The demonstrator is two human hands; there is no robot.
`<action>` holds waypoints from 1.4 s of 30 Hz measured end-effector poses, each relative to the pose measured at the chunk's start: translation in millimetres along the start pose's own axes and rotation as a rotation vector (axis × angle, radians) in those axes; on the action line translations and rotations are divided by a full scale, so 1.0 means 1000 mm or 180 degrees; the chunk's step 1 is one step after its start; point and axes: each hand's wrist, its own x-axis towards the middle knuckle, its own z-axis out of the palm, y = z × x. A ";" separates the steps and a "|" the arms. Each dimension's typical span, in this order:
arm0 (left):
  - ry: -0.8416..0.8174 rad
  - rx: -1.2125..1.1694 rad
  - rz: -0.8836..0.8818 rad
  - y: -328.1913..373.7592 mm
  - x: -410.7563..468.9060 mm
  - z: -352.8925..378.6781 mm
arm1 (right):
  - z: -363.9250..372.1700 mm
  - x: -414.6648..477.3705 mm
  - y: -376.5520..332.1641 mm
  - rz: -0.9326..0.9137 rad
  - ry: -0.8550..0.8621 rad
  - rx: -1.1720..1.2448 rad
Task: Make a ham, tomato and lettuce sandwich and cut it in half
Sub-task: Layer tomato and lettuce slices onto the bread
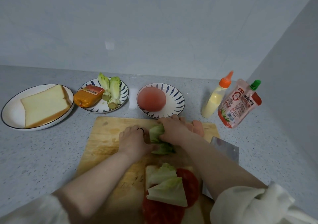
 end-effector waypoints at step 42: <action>-0.0226 -0.3215 0.0325 0.043 -0.128 -0.043 | -0.005 -0.132 0.005 -0.0351 0.0189 0.2677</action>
